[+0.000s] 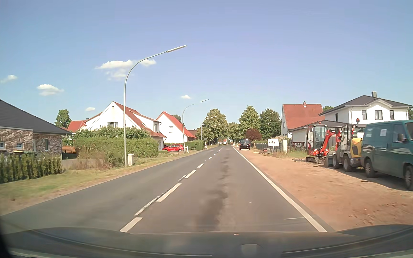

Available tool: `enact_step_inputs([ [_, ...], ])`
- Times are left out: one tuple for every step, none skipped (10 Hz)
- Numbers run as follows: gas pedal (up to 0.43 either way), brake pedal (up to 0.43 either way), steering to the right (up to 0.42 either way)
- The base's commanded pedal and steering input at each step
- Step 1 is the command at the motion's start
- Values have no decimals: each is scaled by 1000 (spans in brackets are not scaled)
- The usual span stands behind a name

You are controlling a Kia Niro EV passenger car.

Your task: Follow the waypoints while adhering to traffic rules and regulations

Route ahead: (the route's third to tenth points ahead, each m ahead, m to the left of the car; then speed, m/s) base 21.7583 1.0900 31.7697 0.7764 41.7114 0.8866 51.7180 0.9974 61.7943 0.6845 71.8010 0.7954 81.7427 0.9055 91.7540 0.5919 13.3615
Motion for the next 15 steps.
enact_step_inputs([
  [189, 6, 3],
  [189, 6, 3],
  [189, 6, 3],
  [189, 6, 3],
  [189, 6, 3],
  [189, 6, 4],
  [189, 6, 3],
  [189, 6, 4],
  [189, 6, 4],
  [189, 6, 4],
  [189, 6, 4],
  [189, 6, 4],
  [189, 6, 4],
  [189, 6, 4],
  [189, 6, 3],
])
